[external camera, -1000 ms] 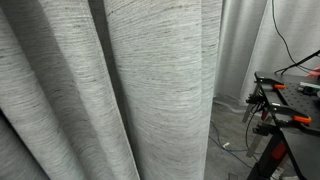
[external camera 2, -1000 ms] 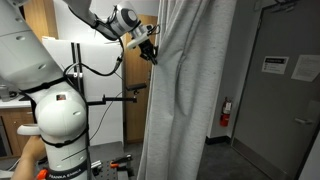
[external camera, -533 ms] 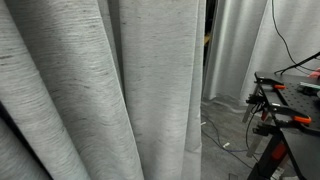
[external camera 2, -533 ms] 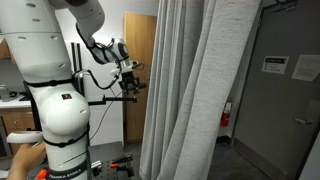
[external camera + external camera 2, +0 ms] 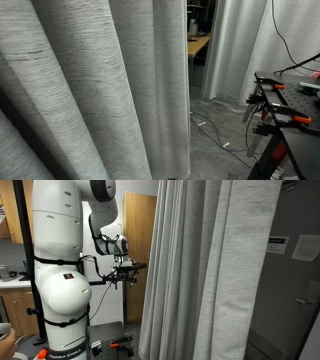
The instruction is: Open the grey curtain
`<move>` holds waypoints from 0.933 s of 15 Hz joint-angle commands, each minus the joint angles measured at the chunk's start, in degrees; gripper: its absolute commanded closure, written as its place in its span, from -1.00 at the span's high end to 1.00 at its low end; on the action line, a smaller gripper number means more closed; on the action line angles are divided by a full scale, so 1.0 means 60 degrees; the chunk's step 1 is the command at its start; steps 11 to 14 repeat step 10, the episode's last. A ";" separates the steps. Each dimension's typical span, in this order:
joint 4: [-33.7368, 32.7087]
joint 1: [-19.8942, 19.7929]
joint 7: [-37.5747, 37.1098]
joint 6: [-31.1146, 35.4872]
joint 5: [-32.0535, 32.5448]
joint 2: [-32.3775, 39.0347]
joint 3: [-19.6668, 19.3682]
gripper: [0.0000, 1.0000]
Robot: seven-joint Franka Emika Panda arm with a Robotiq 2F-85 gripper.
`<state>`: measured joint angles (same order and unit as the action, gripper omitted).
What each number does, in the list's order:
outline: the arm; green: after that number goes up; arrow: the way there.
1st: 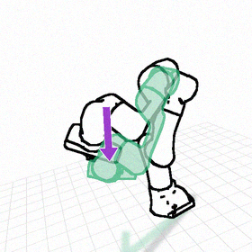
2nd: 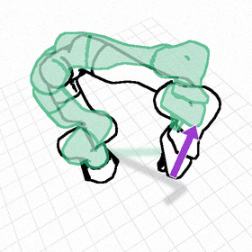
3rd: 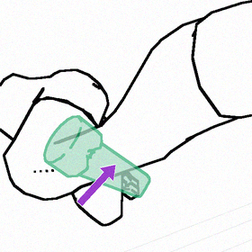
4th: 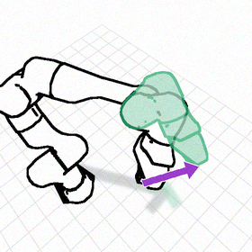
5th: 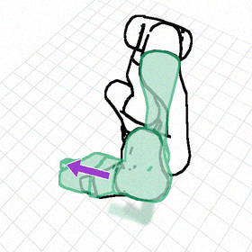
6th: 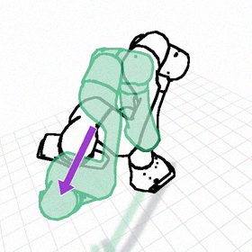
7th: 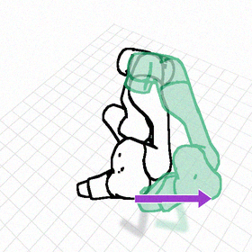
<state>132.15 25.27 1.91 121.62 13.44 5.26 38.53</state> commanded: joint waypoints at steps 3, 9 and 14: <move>-0.0027 0.0179 0.0822 -0.0770 -0.0080 -0.0099 -0.0322 1.00; -0.0027 0.0176 0.0985 -0.0869 -0.0079 -0.0148 -0.0349 1.00; -0.0027 0.0176 0.0985 -0.0869 -0.0079 -0.0148 -0.0349 1.00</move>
